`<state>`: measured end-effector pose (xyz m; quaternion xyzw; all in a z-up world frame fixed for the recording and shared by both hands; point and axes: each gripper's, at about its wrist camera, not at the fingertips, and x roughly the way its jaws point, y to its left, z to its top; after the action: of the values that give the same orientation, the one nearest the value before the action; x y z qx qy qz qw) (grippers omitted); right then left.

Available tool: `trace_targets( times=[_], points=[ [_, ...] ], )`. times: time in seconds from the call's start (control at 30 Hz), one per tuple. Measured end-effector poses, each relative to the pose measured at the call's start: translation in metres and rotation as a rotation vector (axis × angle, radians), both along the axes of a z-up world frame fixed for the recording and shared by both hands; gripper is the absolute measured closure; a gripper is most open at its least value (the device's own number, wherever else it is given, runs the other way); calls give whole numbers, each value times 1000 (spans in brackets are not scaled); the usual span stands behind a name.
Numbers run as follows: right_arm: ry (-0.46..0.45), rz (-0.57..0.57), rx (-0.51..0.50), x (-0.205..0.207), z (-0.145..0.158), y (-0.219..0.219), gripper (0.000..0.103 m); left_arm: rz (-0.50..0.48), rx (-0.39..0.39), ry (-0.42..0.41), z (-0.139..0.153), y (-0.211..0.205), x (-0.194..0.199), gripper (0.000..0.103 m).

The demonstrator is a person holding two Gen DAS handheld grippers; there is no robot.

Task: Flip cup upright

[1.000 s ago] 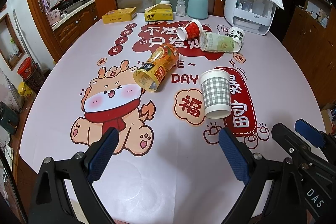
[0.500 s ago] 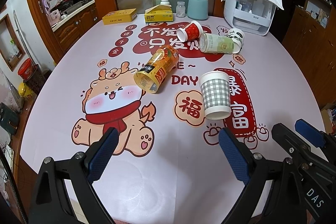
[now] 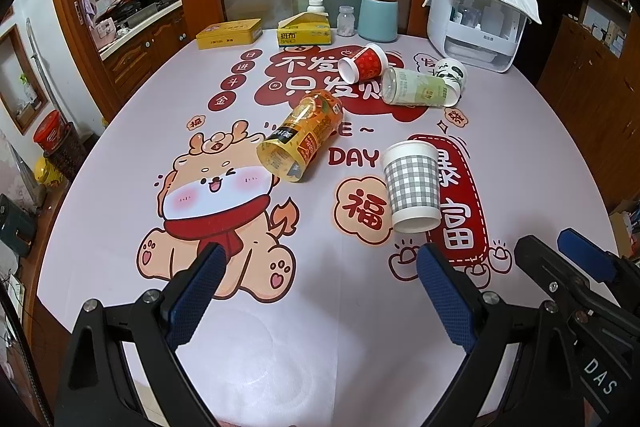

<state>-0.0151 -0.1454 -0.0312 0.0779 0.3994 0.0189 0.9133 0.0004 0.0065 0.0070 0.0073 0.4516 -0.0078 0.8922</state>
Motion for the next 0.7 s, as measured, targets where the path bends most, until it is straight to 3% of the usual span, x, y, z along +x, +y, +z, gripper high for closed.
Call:
trace_targets(
  times=[0.33,0.7],
  points=[
    [-1,41,6,16,-5,6,44,12,3,-19,-2,10,15,8],
    [104,55,71,67,-31,-4,44,32,-51,29,-29,32,50,8]
  ],
)
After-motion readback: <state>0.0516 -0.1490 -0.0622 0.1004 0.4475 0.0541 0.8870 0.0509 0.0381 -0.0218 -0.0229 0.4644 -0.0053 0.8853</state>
